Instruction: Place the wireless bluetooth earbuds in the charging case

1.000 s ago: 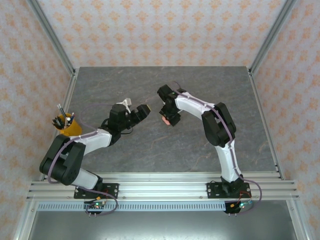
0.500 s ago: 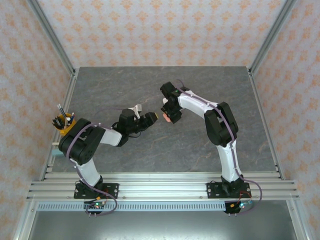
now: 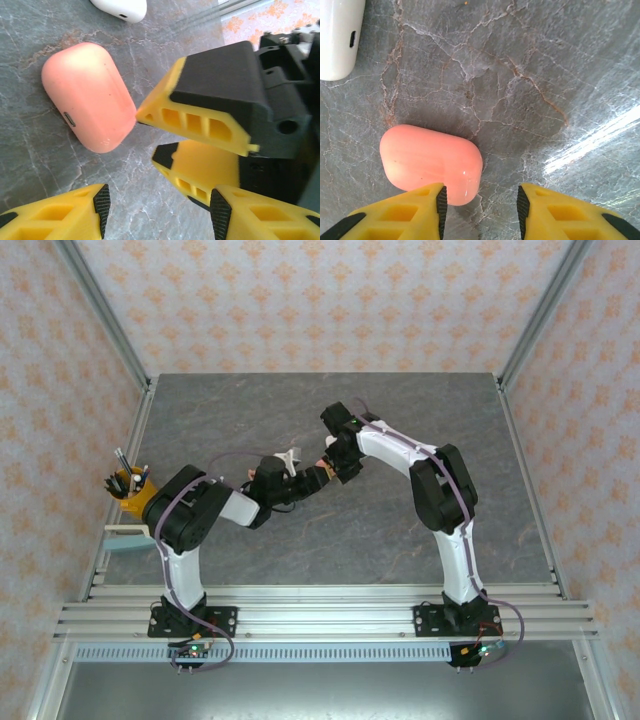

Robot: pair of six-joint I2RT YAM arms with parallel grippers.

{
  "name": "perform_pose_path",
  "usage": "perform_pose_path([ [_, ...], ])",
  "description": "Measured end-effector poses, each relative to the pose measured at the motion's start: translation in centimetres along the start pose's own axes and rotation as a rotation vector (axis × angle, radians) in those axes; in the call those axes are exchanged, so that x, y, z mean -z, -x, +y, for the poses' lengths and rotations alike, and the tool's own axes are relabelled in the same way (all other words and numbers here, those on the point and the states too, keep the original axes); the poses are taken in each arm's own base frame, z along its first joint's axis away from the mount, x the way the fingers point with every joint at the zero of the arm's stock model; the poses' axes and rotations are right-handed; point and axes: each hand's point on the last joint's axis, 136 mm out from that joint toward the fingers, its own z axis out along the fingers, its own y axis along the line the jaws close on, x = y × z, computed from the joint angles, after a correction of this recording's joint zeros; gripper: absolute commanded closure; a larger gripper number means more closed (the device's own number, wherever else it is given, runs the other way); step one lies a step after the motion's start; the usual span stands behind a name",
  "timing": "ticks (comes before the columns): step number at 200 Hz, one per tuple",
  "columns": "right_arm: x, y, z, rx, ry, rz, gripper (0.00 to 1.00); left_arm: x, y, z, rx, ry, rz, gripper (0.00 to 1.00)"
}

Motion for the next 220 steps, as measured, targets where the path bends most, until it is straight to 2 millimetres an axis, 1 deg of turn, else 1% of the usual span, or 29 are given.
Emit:
perform_pose_path([
  [15,0.1,0.0,0.1,0.001,0.003,0.0,0.52,-0.2,-0.2,0.4,0.004,0.007,0.004,0.41],
  [39,0.5,0.0,0.2,0.006,0.013,-0.002,0.42,-0.1,-0.1,0.2,-0.009,0.001,0.001,0.4],
  [60,0.9,0.0,0.4,0.015,0.022,-0.005,0.32,0.7,0.2,-0.8,-0.036,-0.008,-0.006,0.36],
  [73,1.2,0.1,0.8,0.018,0.031,-0.009,0.26,1.9,0.7,-2.4,-0.067,-0.028,-0.026,0.31],
  [84,1.6,0.1,1.1,0.028,0.035,-0.011,0.24,2.9,1.3,-3.6,-0.086,-0.047,-0.047,0.27],
  [100,2.6,0.1,2.3,0.035,0.059,-0.015,0.22,4.7,3.0,-5.5,-0.123,-0.07,-0.098,0.21],
  [114,3.4,0.2,3.2,0.038,0.081,-0.021,0.21,6.0,4.4,-6.6,-0.145,-0.076,-0.143,0.16],
  [127,3.8,0.3,3.7,0.039,0.086,-0.025,0.2,7.0,5.3,-7.1,-0.153,-0.07,-0.174,0.13],
  [145,3.7,0.4,4.2,0.037,0.074,-0.024,0.19,8.2,6.4,-7.2,-0.155,-0.049,-0.211,0.09],
  [159,3.0,0.6,4.4,0.034,0.049,-0.027,0.19,9.1,7.4,-7.2,-0.152,-0.031,-0.244,0.06],
  [163,2.8,0.6,4.4,0.034,0.042,-0.026,0.19,9.6,8.0,-7.1,-0.15,-0.022,-0.263,0.06],
  [194,1.2,0.5,4.3,0.026,-0.027,-0.023,0.17,12.0,11.0,-5.4,-0.115,0.049,-0.36,0.01],
  [220,0.1,0.0,3.8,0.025,-0.079,-0.017,0.16,13.1,12.2,-3.8,-0.086,0.101,-0.396,0.01],
])
